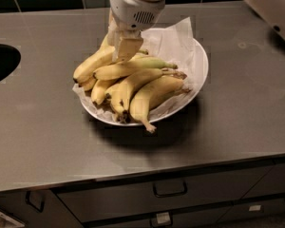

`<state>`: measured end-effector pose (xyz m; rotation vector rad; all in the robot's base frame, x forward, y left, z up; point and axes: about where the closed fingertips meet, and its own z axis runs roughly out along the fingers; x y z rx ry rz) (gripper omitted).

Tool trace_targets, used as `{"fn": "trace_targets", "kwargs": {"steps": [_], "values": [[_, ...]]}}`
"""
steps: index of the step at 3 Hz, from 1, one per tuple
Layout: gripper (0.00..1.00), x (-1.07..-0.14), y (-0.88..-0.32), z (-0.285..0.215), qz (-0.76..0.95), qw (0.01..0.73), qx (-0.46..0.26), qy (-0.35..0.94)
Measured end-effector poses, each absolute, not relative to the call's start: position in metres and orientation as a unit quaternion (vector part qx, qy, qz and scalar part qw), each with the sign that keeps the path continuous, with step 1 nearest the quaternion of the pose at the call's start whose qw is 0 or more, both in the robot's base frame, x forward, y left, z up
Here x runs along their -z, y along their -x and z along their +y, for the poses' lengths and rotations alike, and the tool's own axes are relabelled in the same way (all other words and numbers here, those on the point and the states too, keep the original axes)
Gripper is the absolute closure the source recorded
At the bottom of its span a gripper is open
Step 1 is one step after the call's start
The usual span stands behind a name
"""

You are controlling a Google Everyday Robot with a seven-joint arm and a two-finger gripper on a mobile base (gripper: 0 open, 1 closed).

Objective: Pick banana from white bowl

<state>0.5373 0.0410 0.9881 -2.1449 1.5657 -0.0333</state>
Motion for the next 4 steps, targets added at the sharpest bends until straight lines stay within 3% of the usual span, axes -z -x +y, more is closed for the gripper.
{"fn": "trace_targets", "kwargs": {"steps": [4], "values": [[0.57, -0.963, -0.536, 0.031, 0.587, 0.225, -0.008, 0.778]]}}
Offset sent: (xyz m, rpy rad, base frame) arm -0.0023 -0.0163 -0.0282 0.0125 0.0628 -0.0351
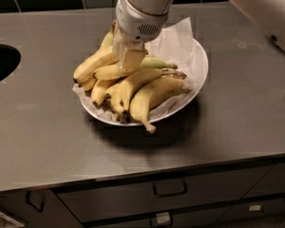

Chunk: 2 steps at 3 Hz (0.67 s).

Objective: Pick banana from white bowl

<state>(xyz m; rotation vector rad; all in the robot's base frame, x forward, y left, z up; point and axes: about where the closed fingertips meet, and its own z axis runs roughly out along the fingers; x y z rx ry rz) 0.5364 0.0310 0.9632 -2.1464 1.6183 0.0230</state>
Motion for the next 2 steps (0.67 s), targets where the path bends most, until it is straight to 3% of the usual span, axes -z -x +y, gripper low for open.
{"fn": "trace_targets", "kwargs": {"steps": [2], "values": [[0.56, -0.9594, -0.5350, 0.0250, 0.592, 0.208, -0.010, 0.779]]}}
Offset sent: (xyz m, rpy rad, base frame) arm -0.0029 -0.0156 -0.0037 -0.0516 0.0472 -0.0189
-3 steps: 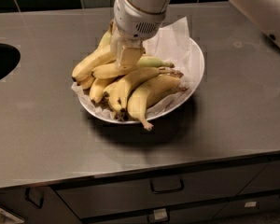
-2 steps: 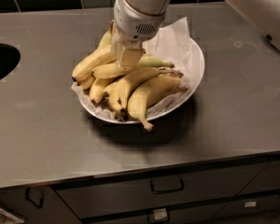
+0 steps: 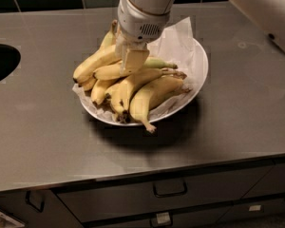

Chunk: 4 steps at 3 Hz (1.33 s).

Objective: Pick banana from white bowl

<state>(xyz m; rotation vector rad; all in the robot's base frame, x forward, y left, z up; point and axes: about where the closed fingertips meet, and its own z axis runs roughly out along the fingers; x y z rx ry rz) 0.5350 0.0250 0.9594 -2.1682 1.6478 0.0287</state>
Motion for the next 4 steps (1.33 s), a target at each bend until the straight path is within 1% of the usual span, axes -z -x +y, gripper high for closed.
{"fn": "trace_targets", "kwargs": {"steps": [4], "values": [[0.57, -0.953, -0.546, 0.023, 0.594, 0.165, -0.014, 0.787]]}}
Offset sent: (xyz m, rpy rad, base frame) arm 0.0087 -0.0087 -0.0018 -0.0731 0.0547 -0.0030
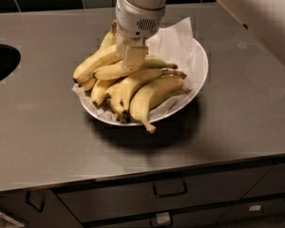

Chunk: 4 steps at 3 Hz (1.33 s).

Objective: Pick banana from white bowl

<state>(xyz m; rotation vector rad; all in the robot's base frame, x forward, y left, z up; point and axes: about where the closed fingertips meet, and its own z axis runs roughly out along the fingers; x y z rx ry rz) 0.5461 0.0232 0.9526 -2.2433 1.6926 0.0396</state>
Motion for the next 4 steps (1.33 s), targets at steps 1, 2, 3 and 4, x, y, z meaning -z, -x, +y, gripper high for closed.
{"fn": "trace_targets", "kwargs": {"steps": [1, 2, 3, 4], "values": [[0.56, -0.9512, -0.5464, 0.0231, 0.594, 0.162, -0.015, 0.788], [0.56, -0.9476, -0.5454, 0.0214, 0.595, 0.154, -0.018, 0.789], [0.57, -0.9444, -0.5450, 0.0205, 0.596, 0.146, -0.020, 0.789], [0.56, -0.9457, -0.5453, 0.0201, 0.596, 0.142, -0.022, 0.790]]}}
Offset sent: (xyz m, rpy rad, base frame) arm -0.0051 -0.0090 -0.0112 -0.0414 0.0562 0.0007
